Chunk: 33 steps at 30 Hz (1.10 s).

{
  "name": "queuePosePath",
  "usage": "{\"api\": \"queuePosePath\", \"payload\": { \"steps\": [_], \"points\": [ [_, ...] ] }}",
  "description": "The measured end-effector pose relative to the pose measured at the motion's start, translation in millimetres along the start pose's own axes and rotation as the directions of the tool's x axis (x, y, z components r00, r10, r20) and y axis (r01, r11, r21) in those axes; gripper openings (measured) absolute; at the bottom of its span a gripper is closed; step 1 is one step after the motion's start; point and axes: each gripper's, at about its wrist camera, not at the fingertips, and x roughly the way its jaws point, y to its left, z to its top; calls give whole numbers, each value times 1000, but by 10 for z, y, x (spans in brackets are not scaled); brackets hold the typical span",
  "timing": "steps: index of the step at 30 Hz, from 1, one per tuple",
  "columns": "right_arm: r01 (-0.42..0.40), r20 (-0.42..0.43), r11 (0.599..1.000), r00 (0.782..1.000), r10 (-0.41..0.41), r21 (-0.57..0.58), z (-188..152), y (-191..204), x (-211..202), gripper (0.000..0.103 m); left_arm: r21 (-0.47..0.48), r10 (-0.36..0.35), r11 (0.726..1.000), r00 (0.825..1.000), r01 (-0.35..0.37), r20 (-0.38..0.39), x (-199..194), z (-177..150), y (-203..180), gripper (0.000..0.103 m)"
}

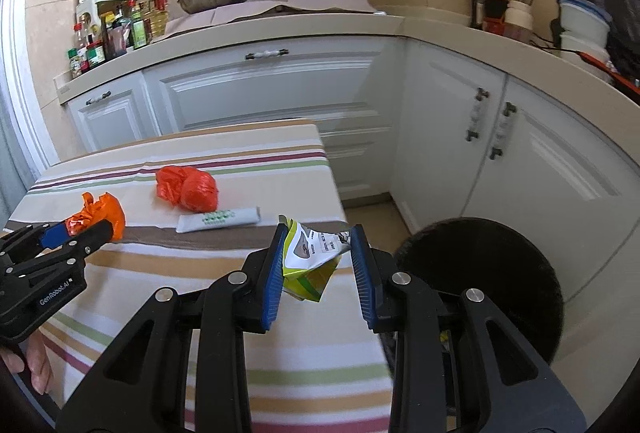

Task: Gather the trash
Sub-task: 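Carry both items over the black bin and open both grippers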

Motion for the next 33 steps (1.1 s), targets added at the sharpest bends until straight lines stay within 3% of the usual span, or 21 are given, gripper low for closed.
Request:
{"api": "queuePosePath", "payload": {
  "steps": [9,21,33],
  "points": [
    [77,15,996,997,-78,48,-159,-408,-266,30,50,-90,995,995,88,34,-157,-17,-505,42],
    [200,18,970,979,-204,136,-277,-1181,-400,30,180,-220,962,974,207,58,-151,9,-1440,42],
    [257,-5,948,965,-260,189,-355,-1733,-263,31,236,-251,943,967,234,45,58,36,-2010,43]
  ]
}}
